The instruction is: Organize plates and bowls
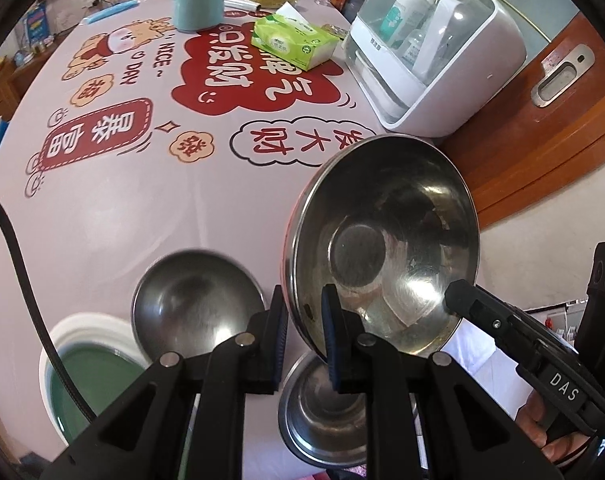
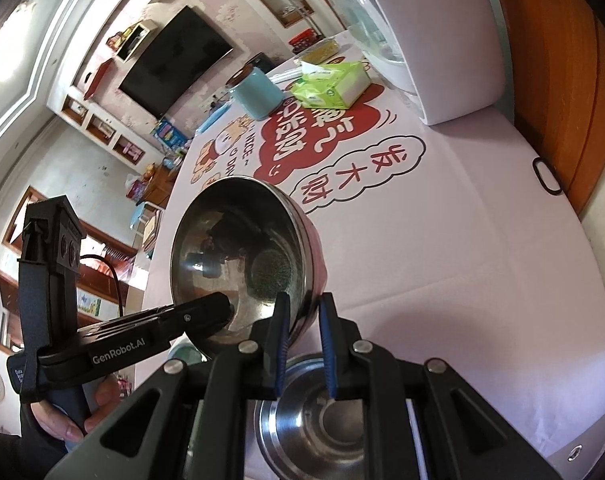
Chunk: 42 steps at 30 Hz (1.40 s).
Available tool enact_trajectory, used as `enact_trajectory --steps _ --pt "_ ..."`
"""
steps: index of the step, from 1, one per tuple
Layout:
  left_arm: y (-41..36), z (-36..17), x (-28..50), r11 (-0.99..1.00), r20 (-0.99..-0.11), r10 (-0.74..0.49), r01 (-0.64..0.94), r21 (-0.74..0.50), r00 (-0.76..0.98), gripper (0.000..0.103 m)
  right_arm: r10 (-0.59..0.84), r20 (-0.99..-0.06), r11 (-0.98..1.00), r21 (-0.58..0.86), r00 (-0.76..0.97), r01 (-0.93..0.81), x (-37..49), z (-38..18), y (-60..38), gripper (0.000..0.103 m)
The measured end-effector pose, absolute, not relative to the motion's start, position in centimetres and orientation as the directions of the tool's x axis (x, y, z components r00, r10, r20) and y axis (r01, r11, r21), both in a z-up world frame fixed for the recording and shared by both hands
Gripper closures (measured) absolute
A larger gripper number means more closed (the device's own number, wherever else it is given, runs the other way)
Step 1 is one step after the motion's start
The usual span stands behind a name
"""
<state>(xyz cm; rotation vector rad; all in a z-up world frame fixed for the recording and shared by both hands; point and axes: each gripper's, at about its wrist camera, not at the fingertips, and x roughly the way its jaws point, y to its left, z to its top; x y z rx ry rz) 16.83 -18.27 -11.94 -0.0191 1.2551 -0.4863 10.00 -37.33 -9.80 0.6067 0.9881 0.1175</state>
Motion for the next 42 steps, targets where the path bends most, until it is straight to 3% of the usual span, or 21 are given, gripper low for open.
enact_trajectory --steps 15,42 --pt "-17.8 -11.8 10.5 0.928 -0.907 -0.339 0.251 -0.277 0.251 0.088 0.415 -0.772 0.855 0.512 0.482 0.084 6.6 -9.8 -37.4 0.09" --pt "-19.1 -17.2 5.3 0.944 -0.949 -0.301 0.167 -0.284 0.091 0.085 0.4 -0.883 0.884 0.442 0.244 0.151 3.8 -14.7 -37.6 0.094"
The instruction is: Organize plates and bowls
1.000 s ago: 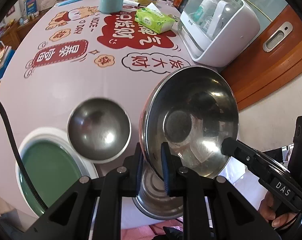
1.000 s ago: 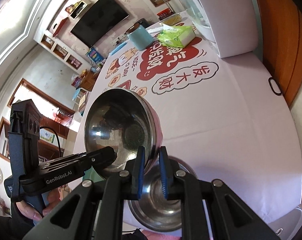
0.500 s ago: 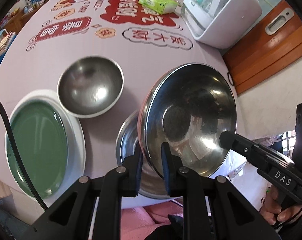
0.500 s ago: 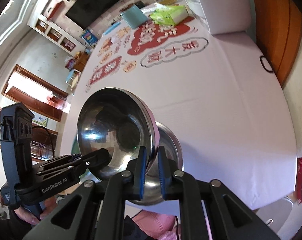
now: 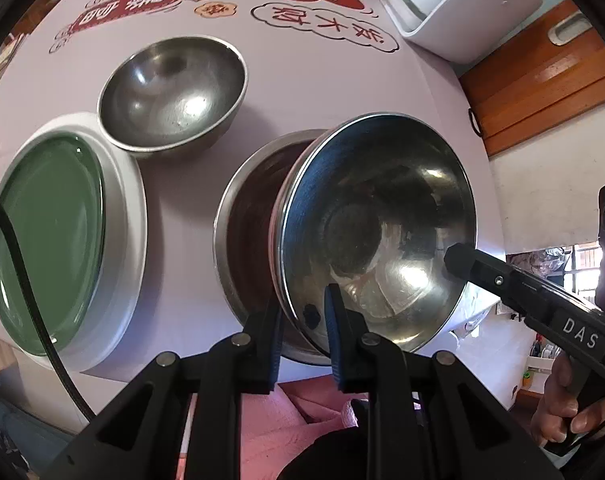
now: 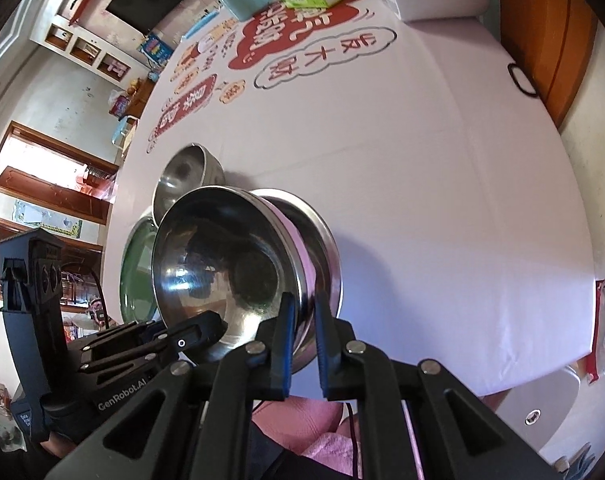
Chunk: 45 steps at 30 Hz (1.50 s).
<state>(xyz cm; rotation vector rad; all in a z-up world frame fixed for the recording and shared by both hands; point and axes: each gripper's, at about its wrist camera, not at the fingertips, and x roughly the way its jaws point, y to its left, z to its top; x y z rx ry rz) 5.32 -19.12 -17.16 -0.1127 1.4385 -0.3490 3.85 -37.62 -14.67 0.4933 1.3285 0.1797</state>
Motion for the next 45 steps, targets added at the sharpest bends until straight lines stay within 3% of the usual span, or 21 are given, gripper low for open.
enact_trajectory --steps 19,45 --pt "-19.8 -18.3 5.8 0.958 -0.963 -0.265 0.125 -0.257 0.048 0.084 0.401 -0.9 0.893 0.425 0.168 0.145 5.2 -16.4 -37.1 0.095" --pt "-17.5 -16.4 5.6 0.96 -0.956 -0.274 0.089 -0.266 0.106 0.073 0.396 -0.887 0.897 0.429 0.235 0.107 5.2 -14.8 -37.2 0.092"
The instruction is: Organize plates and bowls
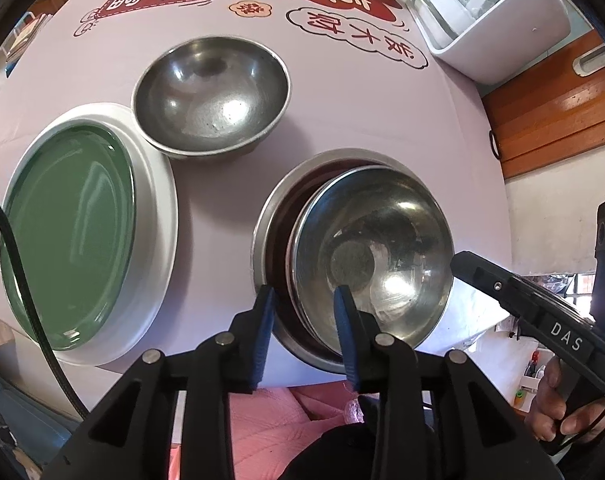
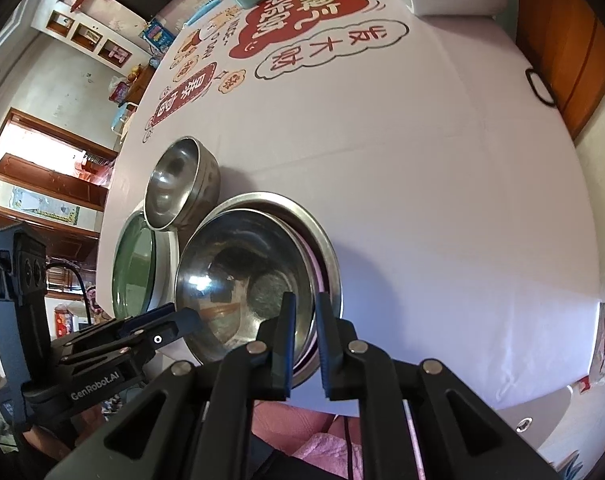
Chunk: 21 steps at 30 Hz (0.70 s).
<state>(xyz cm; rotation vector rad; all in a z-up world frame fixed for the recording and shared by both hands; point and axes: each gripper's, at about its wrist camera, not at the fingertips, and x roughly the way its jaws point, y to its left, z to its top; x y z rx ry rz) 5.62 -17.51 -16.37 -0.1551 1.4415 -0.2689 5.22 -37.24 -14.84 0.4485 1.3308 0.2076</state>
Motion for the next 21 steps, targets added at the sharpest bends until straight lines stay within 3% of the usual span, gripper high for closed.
enact_trajectory --steps 5,8,13,21 --pt "-17.0 -15.1 5.8 0.956 -0.948 -0.288 0.095 -0.277 0.137 0.071 0.414 -0.867 0.892 0.447 0.277 0.068 5.5 -13.9 -36.7 0.092" --pt "-16.5 -14.1 6.0 0.958 -0.944 -0.282 0.106 -0.267 0.173 0.061 0.422 -0.852 0.888 0.457 0.309 0.046 5.8 -13.2 -36.2 0.092" --pt "-15.7 -12.7 6.6 0.968 -0.939 -0.246 0.108 -0.225 0.242 0.054 0.434 -0.826 0.883 0.469 0.359 0.013 6.5 -12.2 -35.4 0.092" --pt "-13.9 -11.7 8.4 0.98 -0.932 -0.194 0.092 -0.174 0.306 0.052 0.445 -0.794 0.876 0.481 0.414 -0.02 7.8 -11.4 -33.7 0.092"
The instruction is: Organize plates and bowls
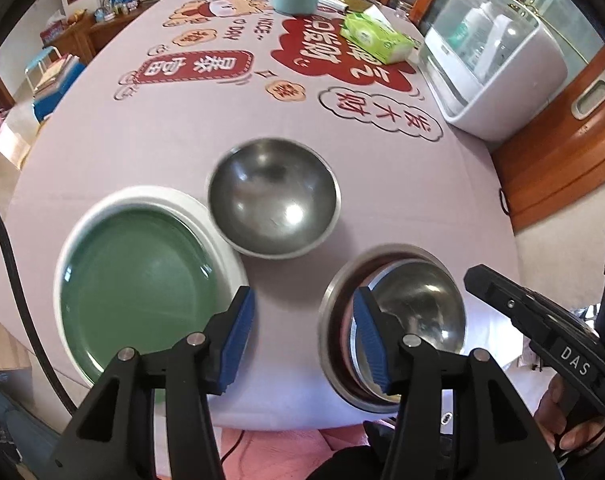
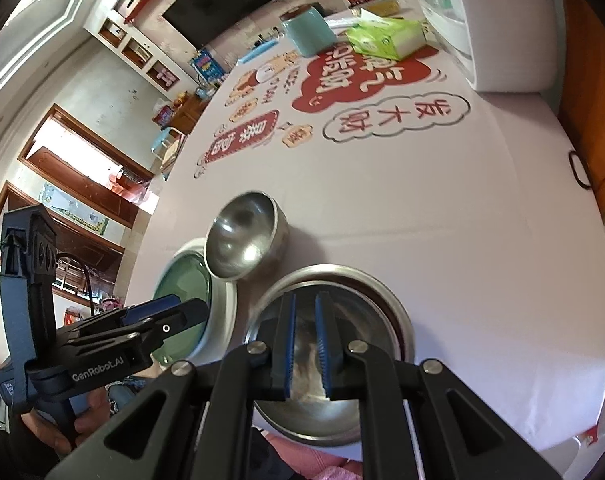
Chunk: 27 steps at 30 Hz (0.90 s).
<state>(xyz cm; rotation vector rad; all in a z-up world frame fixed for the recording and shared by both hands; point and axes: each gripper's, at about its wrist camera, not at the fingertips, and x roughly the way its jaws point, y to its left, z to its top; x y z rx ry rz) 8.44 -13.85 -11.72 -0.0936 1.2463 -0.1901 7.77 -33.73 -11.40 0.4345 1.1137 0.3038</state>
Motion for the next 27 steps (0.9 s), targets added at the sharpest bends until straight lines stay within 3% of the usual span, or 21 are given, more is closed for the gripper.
enact_trajectory --steps 16,18,20,22,27 --pt "-10.2 -12.5 14.3 0.989 -0.953 -0.116 0.125 -0.084 0.278 0.039 0.439 -0.804 0.865 0.499 0.402 0.054 11.1 -13.1 -29.9 0.091" --pt "-9.9 -12.7 14.8 0.988 -0.957 -0.11 0.136 -0.075 0.27 0.039 0.436 -0.805 0.862 0.502 0.402 0.072 11.5 -13.4 -29.5 0.087" --pt "-9.7 -12.9 15.5 0.986 -0.959 -0.105 0.152 -0.066 0.264 0.039 0.431 -0.806 0.86 0.503 0.405 0.086 11.7 -13.6 -29.2 0.075" --pt "-9.6 -13.2 16.1 0.984 -0.962 -0.099 0.17 -0.056 0.256 0.031 0.422 -0.808 0.86 0.501 0.41 0.101 12.0 -13.8 -28.8 0.071" --pt "-9.3 -14.0 17.5 0.976 -0.964 -0.096 0.214 -0.043 0.246 0.029 0.41 -0.817 0.86 0.495 0.404 0.128 12.6 -14.4 -27.8 0.062"
